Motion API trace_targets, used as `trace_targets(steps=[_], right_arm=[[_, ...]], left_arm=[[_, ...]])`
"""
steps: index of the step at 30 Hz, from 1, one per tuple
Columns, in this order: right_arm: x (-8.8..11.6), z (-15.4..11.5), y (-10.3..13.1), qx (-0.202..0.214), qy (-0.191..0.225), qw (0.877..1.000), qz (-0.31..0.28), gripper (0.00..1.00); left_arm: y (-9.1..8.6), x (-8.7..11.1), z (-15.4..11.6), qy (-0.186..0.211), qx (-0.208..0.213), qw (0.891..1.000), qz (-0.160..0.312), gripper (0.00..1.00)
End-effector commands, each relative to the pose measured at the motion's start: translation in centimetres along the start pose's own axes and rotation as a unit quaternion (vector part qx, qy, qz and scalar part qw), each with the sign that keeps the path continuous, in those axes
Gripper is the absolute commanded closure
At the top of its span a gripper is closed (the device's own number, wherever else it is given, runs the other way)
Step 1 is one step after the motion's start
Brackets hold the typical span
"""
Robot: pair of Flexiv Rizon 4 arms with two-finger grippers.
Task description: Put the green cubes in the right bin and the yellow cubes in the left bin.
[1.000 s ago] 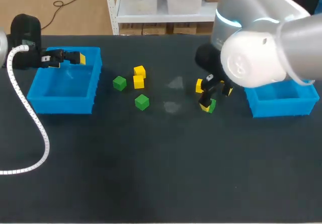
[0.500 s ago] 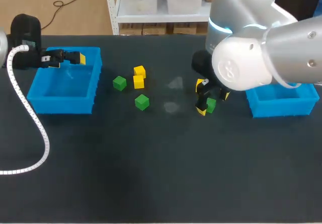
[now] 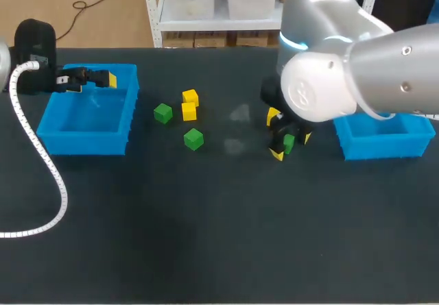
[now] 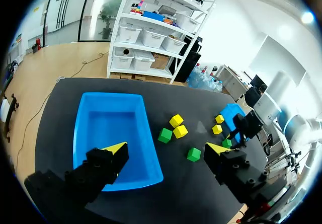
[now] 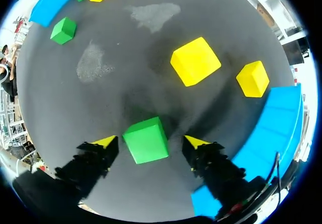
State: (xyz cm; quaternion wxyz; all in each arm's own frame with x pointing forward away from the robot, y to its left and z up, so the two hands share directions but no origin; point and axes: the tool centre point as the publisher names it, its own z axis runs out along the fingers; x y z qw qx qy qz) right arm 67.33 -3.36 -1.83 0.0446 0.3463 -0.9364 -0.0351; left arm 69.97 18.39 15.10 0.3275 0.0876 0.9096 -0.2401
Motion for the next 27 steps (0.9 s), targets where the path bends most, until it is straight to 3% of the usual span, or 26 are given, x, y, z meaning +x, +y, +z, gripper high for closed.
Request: trace_targets(steps=[1,15,21,27], right_arm=[[0.0,0.2,-0.1,-0.002,0.000,1.000,0.001,1.00],[-1.3,-1.5,0.0,0.024,-0.018,1.000,-0.002,1.00],[-0.5,-8.5,-1.6,0.067,-0.091,0.993,0.036,1.00],[3.2,-14.7,-6.0,0.110,-0.151,0.975,0.124,1.00]], left_arm=[[0.1,0.1,0.0,-0.002,0.003,1.000,0.000,0.00],[0.1,0.1,0.0,-0.002,0.003,1.000,0.000,0.00],[0.1,0.1,0.0,-0.002,0.003,1.000,0.000,0.00],[0.1,0.1,0.0,-0.002,0.003,1.000,0.000,0.00]])
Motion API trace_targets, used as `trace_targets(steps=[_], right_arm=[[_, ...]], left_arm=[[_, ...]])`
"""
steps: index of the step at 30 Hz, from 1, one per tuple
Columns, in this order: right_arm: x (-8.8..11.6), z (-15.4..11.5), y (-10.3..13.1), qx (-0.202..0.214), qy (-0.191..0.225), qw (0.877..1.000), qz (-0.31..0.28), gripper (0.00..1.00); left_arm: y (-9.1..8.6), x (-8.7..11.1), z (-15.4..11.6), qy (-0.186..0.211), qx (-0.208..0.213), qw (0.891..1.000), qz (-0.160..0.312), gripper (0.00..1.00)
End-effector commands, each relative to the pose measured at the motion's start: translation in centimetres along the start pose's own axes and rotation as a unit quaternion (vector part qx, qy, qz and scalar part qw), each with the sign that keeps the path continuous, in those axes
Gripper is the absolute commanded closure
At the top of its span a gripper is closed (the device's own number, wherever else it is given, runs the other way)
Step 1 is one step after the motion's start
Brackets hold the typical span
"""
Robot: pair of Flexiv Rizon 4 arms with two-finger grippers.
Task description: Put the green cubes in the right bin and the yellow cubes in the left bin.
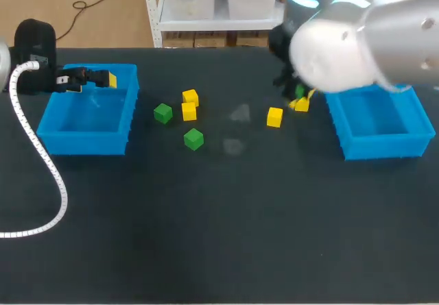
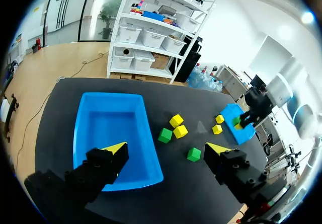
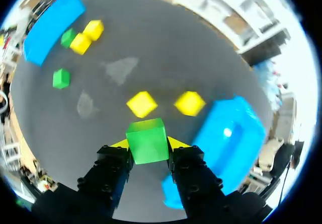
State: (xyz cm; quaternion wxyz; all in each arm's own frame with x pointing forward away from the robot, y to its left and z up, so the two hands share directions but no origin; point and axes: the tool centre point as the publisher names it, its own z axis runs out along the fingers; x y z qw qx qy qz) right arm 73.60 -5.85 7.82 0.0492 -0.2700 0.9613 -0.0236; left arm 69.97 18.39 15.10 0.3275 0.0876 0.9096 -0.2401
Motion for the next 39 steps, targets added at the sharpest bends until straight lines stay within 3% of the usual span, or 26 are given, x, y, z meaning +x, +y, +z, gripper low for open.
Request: trace_targets(steps=[1,6,12,13,14,19,25,33,39], right_arm=[[5.4,-5.1,-3.5,0.027,-0.079,0.994,0.065,1.00],[8.6,-4.8,-7.1,0.034,-0.063,0.989,0.131,1.00],[12.2,-1.4,-9.4,0.023,-0.022,0.980,0.195,0.96],[12.6,-0.7,-9.5,0.022,-0.014,0.979,0.203,0.11],[12.9,-0.1,-9.5,0.019,-0.009,0.978,0.208,0.00],[12.6,0.6,-9.1,0.017,-0.008,0.976,0.216,0.00],[8.2,-2.2,-6.6,0.029,-0.037,0.985,0.168,0.00],[0.5,-5.3,1.6,0.015,-0.065,0.995,0.079,0.00],[-3.5,-5.8,8.8,-0.016,-0.075,0.997,-0.011,0.00]], left_arm=[[0.1,0.1,0.0,-0.002,0.003,1.000,0.000,0.00],[0.1,0.1,0.0,-0.002,0.003,1.000,0.000,0.00],[0.1,0.1,0.0,-0.002,0.003,1.000,0.000,0.00],[0.1,0.1,0.0,-0.002,0.003,1.000,0.000,0.00],[0.1,0.1,0.0,-0.002,0.003,1.000,0.000,0.00],[0.1,0.1,0.0,-0.002,0.003,1.000,0.000,0.00],[0.1,0.1,0.0,-0.002,0.003,1.000,0.000,0.00],[0.1,0.1,0.0,-0.002,0.003,1.000,0.000,0.00],[0.1,0.1,0.0,-0.002,0.003,1.000,0.000,0.00]])
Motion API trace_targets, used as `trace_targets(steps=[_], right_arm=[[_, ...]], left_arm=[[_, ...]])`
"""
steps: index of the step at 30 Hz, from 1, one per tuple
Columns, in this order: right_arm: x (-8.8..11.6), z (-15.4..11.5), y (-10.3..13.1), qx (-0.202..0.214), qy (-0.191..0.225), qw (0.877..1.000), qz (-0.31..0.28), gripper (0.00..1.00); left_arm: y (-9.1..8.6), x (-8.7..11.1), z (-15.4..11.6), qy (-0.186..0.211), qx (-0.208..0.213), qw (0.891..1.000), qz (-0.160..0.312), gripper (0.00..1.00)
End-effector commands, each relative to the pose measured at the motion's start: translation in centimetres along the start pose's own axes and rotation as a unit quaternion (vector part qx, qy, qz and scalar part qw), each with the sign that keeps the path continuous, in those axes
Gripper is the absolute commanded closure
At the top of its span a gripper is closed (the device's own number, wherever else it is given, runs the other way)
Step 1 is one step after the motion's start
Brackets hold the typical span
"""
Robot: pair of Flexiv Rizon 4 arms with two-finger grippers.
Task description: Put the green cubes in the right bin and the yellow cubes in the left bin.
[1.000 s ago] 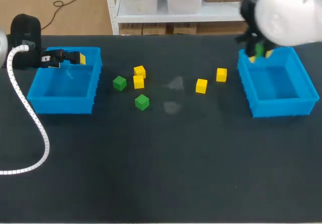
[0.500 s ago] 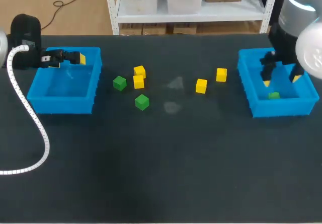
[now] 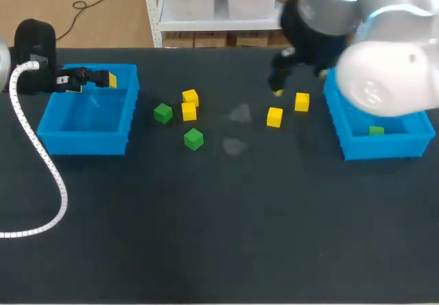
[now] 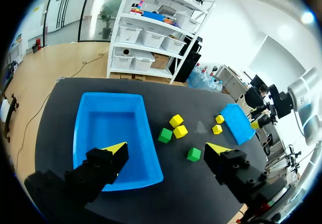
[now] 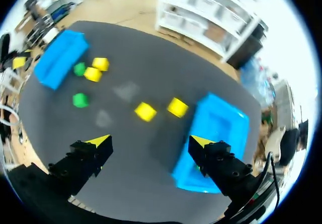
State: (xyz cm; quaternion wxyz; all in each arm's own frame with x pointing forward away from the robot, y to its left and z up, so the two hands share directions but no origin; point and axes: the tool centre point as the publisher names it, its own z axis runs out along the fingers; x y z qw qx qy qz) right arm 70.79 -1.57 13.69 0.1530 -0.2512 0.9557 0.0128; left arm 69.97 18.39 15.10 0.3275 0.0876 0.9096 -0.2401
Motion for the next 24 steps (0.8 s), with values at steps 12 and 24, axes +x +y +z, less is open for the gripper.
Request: trace_targets(steps=[12,24], right_arm=[[-5.6,6.3,15.8,-0.058,0.091,0.983,-0.148,0.00],[-4.1,12.0,18.0,-0.078,0.152,0.973,-0.157,0.00]], left_arm=[[0.1,0.1,0.0,-0.002,0.003,1.000,0.000,0.00],[0.1,0.1,0.0,-0.002,0.003,1.000,0.000,0.00]])
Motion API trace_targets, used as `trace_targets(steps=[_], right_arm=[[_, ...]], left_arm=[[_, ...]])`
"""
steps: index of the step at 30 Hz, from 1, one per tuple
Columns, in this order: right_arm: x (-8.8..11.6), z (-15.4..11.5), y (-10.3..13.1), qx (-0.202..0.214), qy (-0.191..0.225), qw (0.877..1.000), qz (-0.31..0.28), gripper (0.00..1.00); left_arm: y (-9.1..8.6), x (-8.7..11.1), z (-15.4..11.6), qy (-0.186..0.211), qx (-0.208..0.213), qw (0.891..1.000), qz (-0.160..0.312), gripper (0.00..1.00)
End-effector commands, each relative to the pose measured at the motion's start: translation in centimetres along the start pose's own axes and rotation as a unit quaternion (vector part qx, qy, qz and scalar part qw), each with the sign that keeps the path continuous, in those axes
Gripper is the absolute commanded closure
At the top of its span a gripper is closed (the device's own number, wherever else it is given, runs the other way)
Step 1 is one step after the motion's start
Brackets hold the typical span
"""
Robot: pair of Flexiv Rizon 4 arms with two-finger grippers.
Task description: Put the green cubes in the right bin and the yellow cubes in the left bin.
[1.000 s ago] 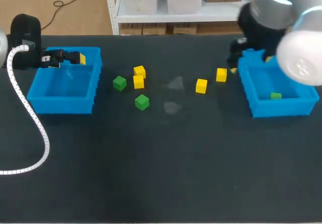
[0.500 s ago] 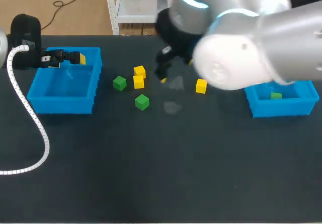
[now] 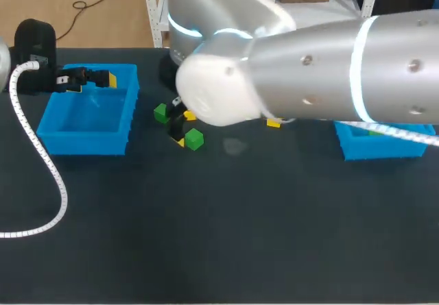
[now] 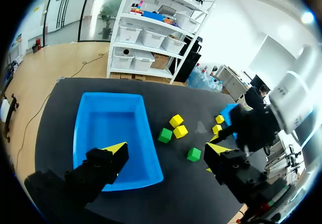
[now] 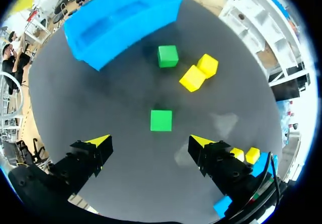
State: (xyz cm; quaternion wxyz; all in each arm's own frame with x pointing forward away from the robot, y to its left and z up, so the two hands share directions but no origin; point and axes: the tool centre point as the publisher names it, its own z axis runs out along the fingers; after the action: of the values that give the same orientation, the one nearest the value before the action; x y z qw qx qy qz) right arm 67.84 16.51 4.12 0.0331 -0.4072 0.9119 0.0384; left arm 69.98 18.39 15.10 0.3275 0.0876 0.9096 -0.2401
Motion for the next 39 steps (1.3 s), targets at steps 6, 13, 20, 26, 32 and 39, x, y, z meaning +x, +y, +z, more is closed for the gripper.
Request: trace_targets(steps=[6,13,20,26,32,39], right_arm=[[-1.7,3.0,-1.2,-0.008,0.053,0.999,-0.002,0.00],[-1.5,3.7,-2.0,-0.009,0.061,0.998,0.004,0.00],[-0.9,4.4,-2.1,-0.013,0.064,0.998,0.013,0.00],[-0.7,5.1,-2.0,-0.012,0.069,0.997,0.017,0.00],[-0.7,5.6,-1.9,-0.011,0.067,0.997,0.028,0.76],[-0.7,4.8,-2.2,-0.004,0.048,0.998,0.038,1.00]], left_arm=[[0.1,0.1,0.0,-0.002,0.003,1.000,0.000,0.00],[0.1,0.1,0.0,-0.002,0.003,1.000,0.000,0.00],[0.1,0.1,0.0,-0.002,0.003,1.000,0.000,0.00],[0.1,0.1,0.0,-0.002,0.003,1.000,0.000,0.00],[0.1,0.1,0.0,-0.002,0.003,1.000,0.000,0.00],[0.1,0.1,0.0,-0.002,0.003,1.000,0.000,0.00]])
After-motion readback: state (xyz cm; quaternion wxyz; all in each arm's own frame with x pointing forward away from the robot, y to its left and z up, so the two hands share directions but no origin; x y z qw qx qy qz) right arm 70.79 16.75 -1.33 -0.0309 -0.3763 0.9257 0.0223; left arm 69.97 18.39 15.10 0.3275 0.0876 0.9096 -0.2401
